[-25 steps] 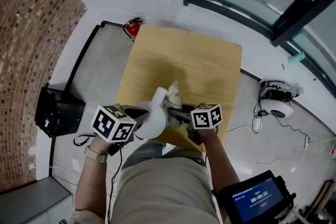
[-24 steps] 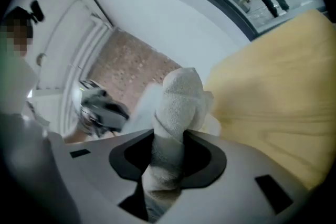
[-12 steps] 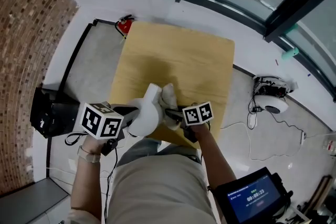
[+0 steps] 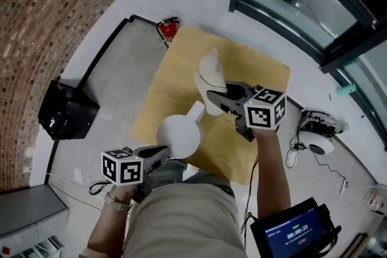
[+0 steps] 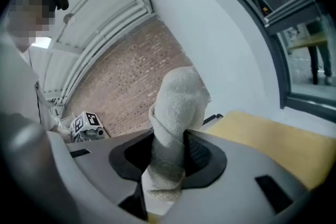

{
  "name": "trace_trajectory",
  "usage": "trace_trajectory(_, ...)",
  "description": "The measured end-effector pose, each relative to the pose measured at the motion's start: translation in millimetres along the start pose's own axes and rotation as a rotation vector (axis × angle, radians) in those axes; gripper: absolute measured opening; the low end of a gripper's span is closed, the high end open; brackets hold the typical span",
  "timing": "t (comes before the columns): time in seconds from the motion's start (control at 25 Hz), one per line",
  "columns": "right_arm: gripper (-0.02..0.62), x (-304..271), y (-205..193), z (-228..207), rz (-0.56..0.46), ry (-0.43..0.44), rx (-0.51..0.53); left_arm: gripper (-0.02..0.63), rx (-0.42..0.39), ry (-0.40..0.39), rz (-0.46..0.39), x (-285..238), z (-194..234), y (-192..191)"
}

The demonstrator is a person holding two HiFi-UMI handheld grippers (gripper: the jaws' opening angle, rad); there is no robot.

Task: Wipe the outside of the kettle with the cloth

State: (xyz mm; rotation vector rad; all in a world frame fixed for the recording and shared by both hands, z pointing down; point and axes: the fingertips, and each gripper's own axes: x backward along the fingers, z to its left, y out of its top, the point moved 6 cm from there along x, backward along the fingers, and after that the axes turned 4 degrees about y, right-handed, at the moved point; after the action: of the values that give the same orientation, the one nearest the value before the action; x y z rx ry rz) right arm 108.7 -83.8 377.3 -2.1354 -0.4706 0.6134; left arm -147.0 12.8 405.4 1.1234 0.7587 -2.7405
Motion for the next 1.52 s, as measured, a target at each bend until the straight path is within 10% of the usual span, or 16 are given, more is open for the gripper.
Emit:
trace_trajectory(0.16, 0.146, -31.8, -9.6, -8.4, 0.158, 0.055, 0.021, 0.0, 0.021, 0.001, -0.013, -0.4, -0.5, 0.8)
trace_trajectory(0.28, 0.146, -47.6, -31.8, -35.7, 0.129, 0.084, -0.154, 0.0, -0.002, 0.011, -0.008, 1.8, -0.1, 2.2)
trace_trajectory(0.6, 0.146, -58.8, -133.0, -96.4, 0.126, -0.1, -0.489, -0.002, -0.012, -0.003, -0.035, -2.5, -1.8, 7.4)
trace_trajectory(0.88, 0.146, -29.7, -5.6, -0.9, -0.111, 0.077, -0.198, -0.002, -0.066, 0.016, -0.027, 0.4, -4.1, 12.0)
trace_trajectory(1.28, 0.146, -47.0, -165.2, -91.2, -0.01, -0.271, -0.596, -0.002, -0.088, 0.018, -0.025, -7.1, -5.7, 13.2)
trace_trajectory(1.52, 0.146, 0.1, -66.9, -5.3, -0.256, -0.109, -0.32, -0.002, -0.103, 0.011, -0.02, -6.4, -7.2, 12.4)
